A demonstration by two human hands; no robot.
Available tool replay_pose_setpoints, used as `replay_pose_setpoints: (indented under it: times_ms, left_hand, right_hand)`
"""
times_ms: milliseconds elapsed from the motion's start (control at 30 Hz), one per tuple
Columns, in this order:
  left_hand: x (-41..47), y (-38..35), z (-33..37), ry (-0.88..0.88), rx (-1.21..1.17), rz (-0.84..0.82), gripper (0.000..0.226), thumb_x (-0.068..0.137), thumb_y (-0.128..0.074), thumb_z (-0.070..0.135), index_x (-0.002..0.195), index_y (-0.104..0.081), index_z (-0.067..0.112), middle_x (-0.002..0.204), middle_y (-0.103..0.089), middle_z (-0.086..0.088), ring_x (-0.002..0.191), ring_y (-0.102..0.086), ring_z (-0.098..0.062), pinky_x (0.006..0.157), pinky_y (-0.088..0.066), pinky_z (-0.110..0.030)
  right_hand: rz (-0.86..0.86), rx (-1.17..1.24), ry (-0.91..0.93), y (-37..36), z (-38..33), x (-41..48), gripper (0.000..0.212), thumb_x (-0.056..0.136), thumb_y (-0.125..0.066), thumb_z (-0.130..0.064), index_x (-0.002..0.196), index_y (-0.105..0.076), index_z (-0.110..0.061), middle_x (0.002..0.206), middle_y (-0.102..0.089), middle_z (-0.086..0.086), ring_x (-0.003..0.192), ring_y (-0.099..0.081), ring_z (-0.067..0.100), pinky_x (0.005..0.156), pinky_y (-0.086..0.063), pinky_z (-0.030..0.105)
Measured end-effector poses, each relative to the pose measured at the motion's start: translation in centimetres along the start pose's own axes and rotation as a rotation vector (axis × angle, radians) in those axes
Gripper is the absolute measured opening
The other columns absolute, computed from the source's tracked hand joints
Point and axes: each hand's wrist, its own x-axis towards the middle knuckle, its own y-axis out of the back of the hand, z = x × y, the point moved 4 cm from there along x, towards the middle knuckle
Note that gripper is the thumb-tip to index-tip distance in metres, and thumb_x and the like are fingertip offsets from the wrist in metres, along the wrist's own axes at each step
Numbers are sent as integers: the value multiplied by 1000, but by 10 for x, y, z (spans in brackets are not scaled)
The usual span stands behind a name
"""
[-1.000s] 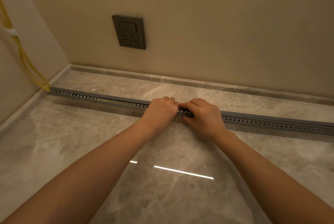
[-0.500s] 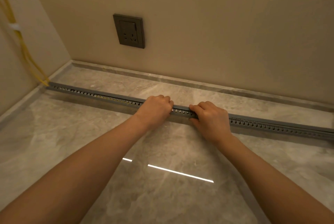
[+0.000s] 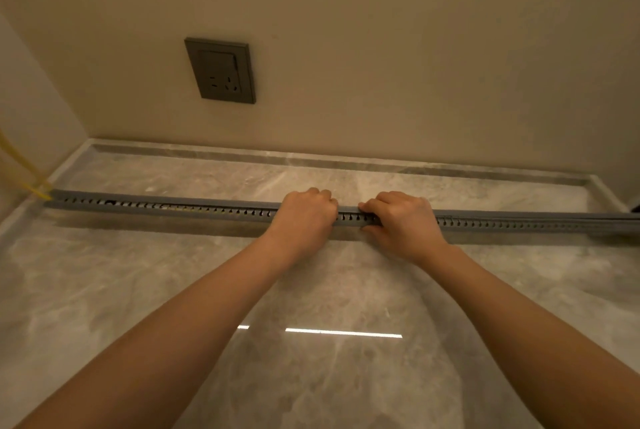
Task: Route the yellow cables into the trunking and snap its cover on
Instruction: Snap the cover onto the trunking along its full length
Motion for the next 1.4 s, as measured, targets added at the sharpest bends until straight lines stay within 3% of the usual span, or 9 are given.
replay_pose_setpoints:
  times_ms: [100, 233, 433, 500, 600, 700, 900, 1100, 1400]
  left_hand:
    - [6, -5, 13, 22, -180, 50, 24, 93, -46, 24, 112, -56, 14, 108, -58, -3, 100, -54, -22, 67, -38, -32]
    - [12, -9, 23, 51, -245, 84, 26, 93, -49, 26, 114, -58, 14, 108, -60, -4, 103, -54, -23, 73, -43, -34]
    - [14, -8, 23, 57, -200, 63, 29, 93, -49, 27, 116, -59, 14, 109, -60, -5, 103, -55, -23, 75, -43, -33]
    - [16, -6, 25, 68, -161, 27, 28, 92, -51, 26, 116, -59, 14, 110, -60, -5, 103, -55, -23, 76, -43, -33]
    - [21, -2, 27, 91, -107, -56, 26, 91, -52, 24, 112, -60, 12, 110, -59, -8, 103, -56, -26, 77, -43, -35]
    - [24, 1, 30, 121, -82, -108, 23, 91, -50, 21, 108, -60, 9, 110, -59, -9, 103, -56, -28, 78, -43, -36]
    - [26, 1, 34, 167, -90, -138, 22, 88, -51, 18, 105, -62, 9, 107, -60, -10, 100, -56, -28, 76, -43, -36]
    - [29, -3, 32, 178, -112, -124, 21, 87, -52, 18, 104, -62, 11, 104, -60, -7, 98, -57, -26, 73, -40, -34]
    - [31, -7, 32, 183, -132, -89, 19, 87, -52, 19, 102, -60, 13, 103, -60, -5, 97, -57, -25, 69, -38, -33]
  right_hand:
    - [31, -7, 7, 2, -2, -2, 24, 56, -81, -22, 76, -71, -12, 60, -62, 2, 51, -60, 24, 39, -41, 25]
    - [47, -10, 10, 5, -4, -6, 29, 69, -55, -38, 76, -70, -14, 59, -62, 1, 51, -59, 23, 38, -38, 25]
    - [30, 65, -31, 2, 1, -7, 25, 65, -73, -27, 86, -71, -14, 70, -65, 3, 63, -63, 26, 41, -45, 30]
    - [-9, 102, -29, 0, 4, -11, 33, 63, -79, -16, 95, -70, -14, 78, -67, 3, 71, -65, 27, 43, -48, 32]
    - [-55, 102, -6, 1, 11, -15, 42, 64, -77, -4, 104, -69, -13, 88, -69, 4, 80, -65, 28, 48, -50, 33]
    - [-120, 112, -94, 3, 27, -18, 38, 73, -70, -7, 110, -68, -15, 98, -68, 5, 93, -61, 29, 60, -48, 35]
    - [-25, 55, -22, 8, 40, -25, 34, 55, -82, -9, 88, -72, -12, 76, -67, 4, 69, -62, 26, 43, -44, 29]
    - [-29, 21, -1, 7, 45, -16, 28, 52, -84, -13, 77, -72, -15, 64, -63, 2, 57, -59, 25, 42, -34, 23]
    - [9, 70, 66, 5, 51, -12, 33, 47, -86, -16, 78, -74, -15, 60, -64, 2, 53, -61, 25, 42, -41, 24]
